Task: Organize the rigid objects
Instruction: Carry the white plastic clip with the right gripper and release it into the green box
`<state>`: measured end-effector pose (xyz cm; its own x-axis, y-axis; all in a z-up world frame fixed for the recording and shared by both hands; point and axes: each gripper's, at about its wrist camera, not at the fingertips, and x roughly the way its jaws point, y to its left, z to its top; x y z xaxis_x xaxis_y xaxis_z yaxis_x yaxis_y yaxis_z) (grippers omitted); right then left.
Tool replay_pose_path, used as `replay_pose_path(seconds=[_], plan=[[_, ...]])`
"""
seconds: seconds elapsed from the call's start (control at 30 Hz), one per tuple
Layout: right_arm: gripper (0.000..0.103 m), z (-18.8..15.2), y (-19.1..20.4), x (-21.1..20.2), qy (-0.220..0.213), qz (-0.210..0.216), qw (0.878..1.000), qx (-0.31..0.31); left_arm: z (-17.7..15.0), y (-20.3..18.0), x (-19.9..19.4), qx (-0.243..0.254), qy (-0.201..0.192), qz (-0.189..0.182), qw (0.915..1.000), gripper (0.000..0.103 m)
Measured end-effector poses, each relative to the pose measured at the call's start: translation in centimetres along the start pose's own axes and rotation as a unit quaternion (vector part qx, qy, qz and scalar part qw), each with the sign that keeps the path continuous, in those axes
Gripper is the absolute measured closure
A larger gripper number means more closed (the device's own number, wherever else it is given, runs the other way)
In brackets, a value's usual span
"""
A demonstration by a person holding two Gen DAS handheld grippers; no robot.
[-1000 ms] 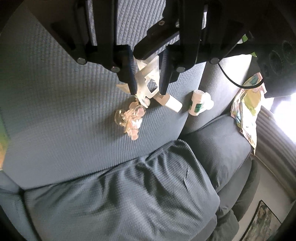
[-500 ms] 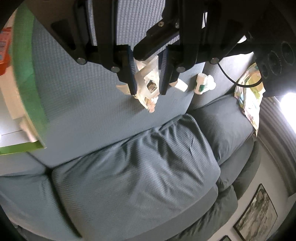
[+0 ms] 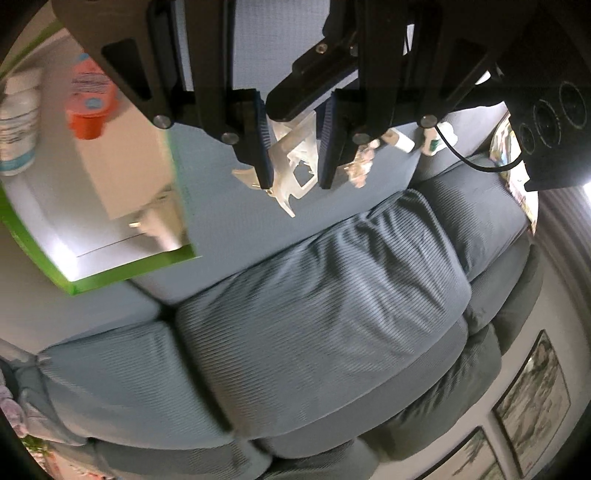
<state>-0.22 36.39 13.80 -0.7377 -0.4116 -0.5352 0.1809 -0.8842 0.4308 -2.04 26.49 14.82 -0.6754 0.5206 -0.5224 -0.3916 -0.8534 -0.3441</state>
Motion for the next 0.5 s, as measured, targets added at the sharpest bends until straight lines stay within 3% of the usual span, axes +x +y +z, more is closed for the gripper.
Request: replay_pose_path(seconds=[0.5], plan=[[0.078, 0.6, -7.6, -2.6, -0.007, -0.078, 0.996, 0.047, -0.4, -5.4, 6.2, 0.011, 0.044, -0.074, 0.9962, 0.076]])
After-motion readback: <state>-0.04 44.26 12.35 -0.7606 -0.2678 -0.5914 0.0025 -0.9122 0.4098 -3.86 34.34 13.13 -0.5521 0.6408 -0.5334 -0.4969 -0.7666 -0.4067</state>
